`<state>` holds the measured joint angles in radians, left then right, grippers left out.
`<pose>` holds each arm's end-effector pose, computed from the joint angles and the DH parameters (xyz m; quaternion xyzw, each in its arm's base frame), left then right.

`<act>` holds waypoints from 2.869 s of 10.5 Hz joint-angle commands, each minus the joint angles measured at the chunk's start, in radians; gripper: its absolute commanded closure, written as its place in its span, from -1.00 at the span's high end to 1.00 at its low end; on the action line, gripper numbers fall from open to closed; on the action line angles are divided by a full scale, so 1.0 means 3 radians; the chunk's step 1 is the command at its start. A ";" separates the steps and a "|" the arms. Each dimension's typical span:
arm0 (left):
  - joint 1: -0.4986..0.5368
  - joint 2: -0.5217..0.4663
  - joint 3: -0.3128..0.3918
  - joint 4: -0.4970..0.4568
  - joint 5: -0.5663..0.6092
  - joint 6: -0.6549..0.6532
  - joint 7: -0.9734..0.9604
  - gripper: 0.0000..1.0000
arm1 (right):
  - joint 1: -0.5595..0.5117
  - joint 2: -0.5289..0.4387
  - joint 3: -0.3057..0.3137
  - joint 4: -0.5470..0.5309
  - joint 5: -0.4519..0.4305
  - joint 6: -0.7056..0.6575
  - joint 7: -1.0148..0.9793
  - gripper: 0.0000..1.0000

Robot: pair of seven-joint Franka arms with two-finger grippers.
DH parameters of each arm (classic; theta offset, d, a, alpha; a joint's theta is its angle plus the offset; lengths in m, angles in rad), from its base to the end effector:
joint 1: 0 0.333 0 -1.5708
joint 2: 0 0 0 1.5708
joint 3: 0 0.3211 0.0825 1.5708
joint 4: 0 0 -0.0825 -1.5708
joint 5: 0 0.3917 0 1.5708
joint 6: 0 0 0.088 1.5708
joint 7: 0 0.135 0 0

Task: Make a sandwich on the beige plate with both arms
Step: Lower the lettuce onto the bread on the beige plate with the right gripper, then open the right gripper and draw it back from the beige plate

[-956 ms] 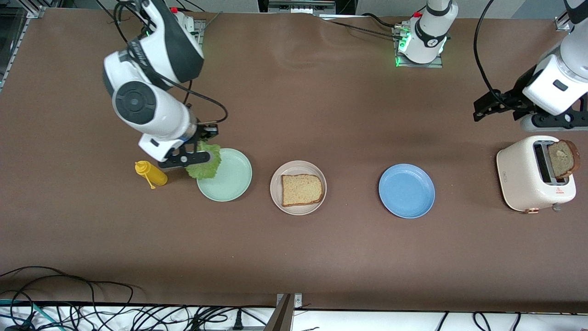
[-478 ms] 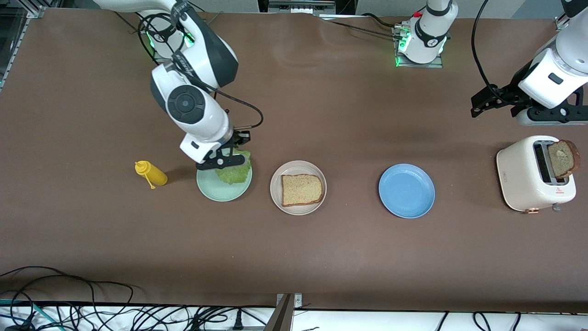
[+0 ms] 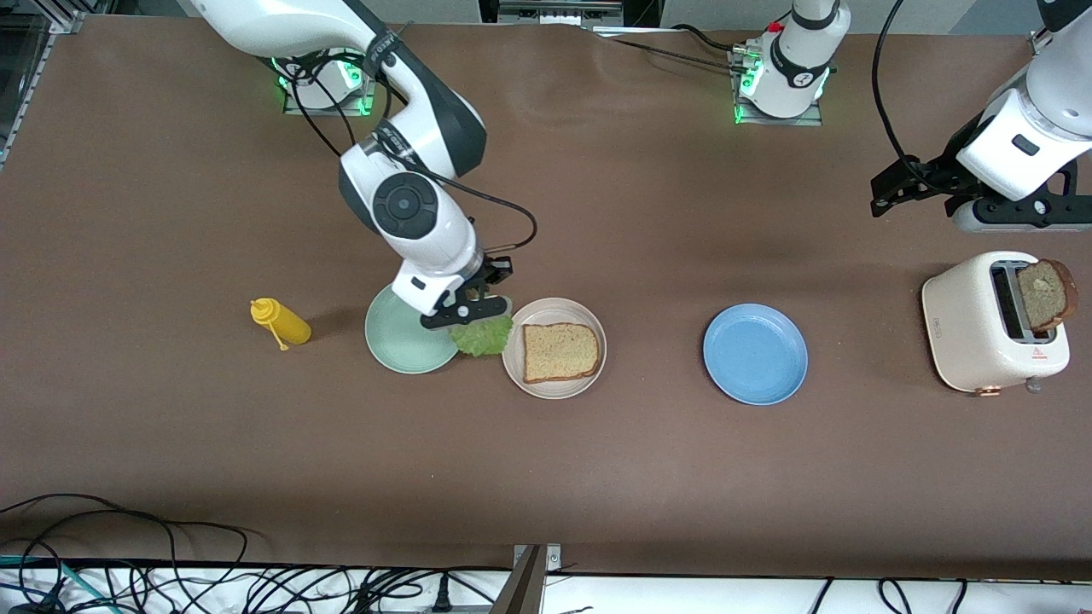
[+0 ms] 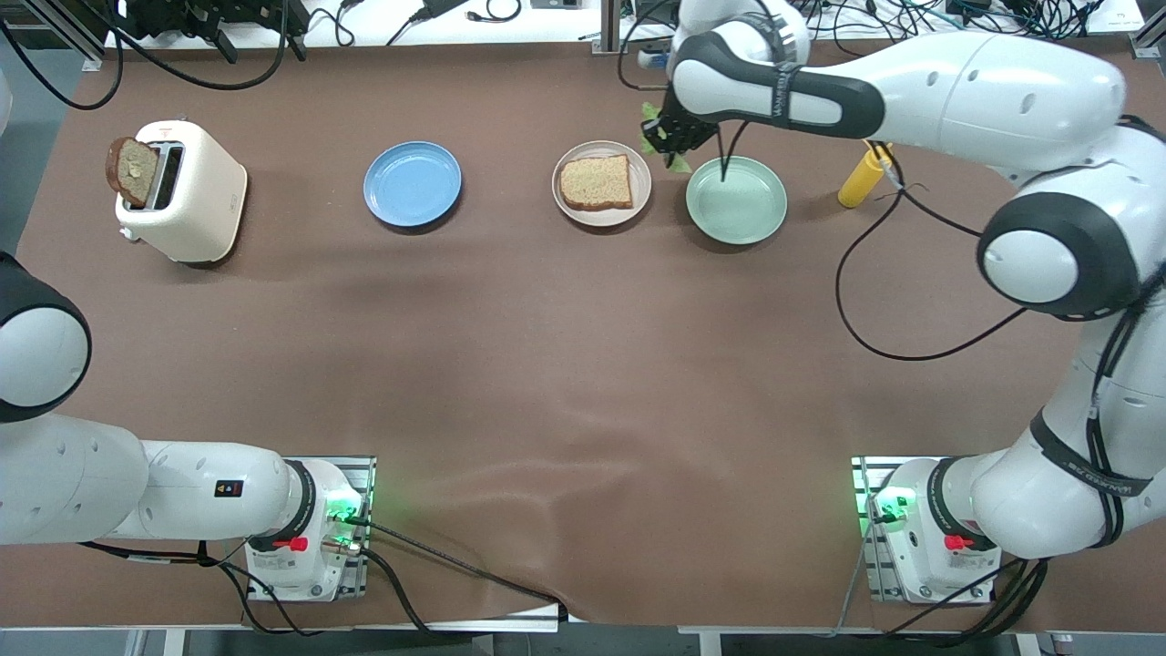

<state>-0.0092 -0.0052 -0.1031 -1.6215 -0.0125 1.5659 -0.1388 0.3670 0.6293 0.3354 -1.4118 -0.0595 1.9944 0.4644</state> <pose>0.5533 -0.0642 0.5799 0.9996 0.0134 -0.0258 0.0028 0.5820 0.4315 0.3201 -0.9923 -0.1016 0.0443 0.0554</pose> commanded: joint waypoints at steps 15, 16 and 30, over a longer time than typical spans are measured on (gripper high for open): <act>-0.0010 -0.0023 0.0011 -0.0010 -0.0035 -0.0020 0.0033 1.00 | 0.0893 0.1287 -0.0509 0.1168 -0.0395 0.0521 0.0236 1.00; -0.0015 -0.0028 0.0006 -0.0010 -0.0035 -0.0025 0.0033 1.00 | 0.0893 0.1277 -0.0514 0.1168 -0.0395 0.0516 0.0358 1.00; -0.0015 -0.0023 -0.0009 -0.0010 -0.0025 -0.0066 0.0033 1.00 | -0.0072 0.0219 -0.0626 0.1106 -0.0022 -0.1334 -0.0467 1.00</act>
<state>-0.0126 -0.0052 -0.1073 -1.6226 -0.0125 1.5580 -0.1388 0.3731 0.7395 0.1679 -1.0450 -0.0831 1.6370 0.3988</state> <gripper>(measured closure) 0.000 0.000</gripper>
